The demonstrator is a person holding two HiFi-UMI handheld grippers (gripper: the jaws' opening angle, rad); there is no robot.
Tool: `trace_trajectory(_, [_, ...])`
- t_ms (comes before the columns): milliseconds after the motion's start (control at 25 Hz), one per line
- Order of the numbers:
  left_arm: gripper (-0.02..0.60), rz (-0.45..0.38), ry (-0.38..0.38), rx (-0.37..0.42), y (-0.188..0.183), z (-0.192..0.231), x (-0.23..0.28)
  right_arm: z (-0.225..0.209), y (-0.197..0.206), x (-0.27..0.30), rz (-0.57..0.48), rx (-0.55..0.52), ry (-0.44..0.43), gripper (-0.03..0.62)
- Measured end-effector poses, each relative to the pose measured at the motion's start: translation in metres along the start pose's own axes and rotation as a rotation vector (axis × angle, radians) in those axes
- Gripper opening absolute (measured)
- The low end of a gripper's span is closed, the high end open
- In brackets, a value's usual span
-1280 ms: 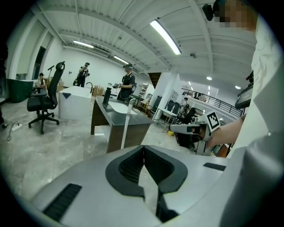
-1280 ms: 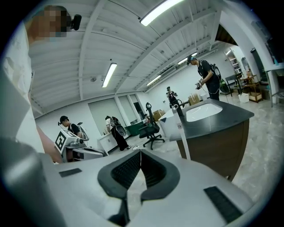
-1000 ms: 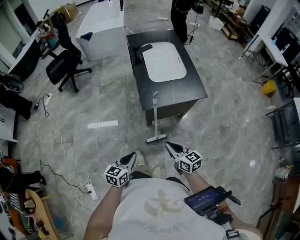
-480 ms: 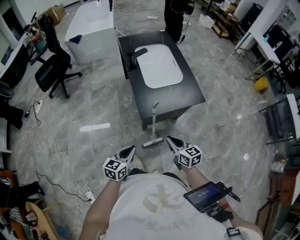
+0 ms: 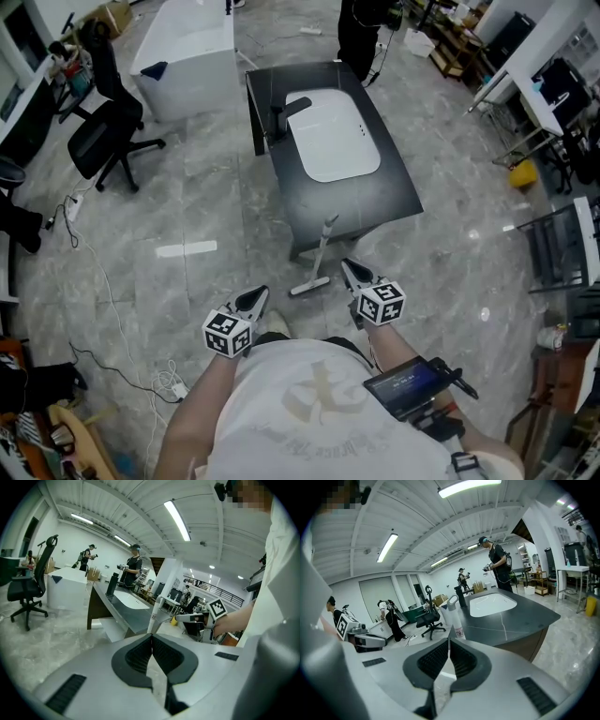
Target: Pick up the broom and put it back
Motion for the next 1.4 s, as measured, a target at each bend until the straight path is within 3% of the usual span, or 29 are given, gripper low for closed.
trace_trajectory(320, [0.012,-0.019,0.013,-0.014,0.0,0.031,-0.006,0.012,-0.024,0.031,-0.06,-0.005,0.031,0.029])
trace_trajectory(400, [0.012,-0.028,0.014,-0.017,-0.001,0.037,-0.008,0.013,-0.03,0.038,-0.064,-0.001,0.043,0.104])
trace_trajectory(640, [0.012,-0.044,-0.004,-0.036,0.0,0.057,-0.018,0.014,-0.042,0.061,-0.065,0.003,0.098,0.16])
trace_trajectory(1120, [0.012,-0.071,-0.081,-0.07,0.005,0.078,-0.039,0.012,-0.05,0.09,-0.031,-0.082,0.183,0.156])
trace_trajectory(1200, [0.012,-0.071,-0.084,-0.072,0.005,0.079,-0.039,0.012,-0.049,0.089,-0.034,-0.089,0.192,0.127])
trace_trajectory(1400, [0.012,-0.063,-0.062,-0.068,0.004,0.075,-0.033,0.012,-0.049,0.084,-0.042,-0.097,0.185,0.123])
Point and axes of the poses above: the fingertips, and each gripper's own axes: x forward along the fingers, z to its left, y out of its underside, the point moved 7 cm from there along -x, backward along the fingers, and after that the axes turned 11 degrees about x, right-handed, at the moved point
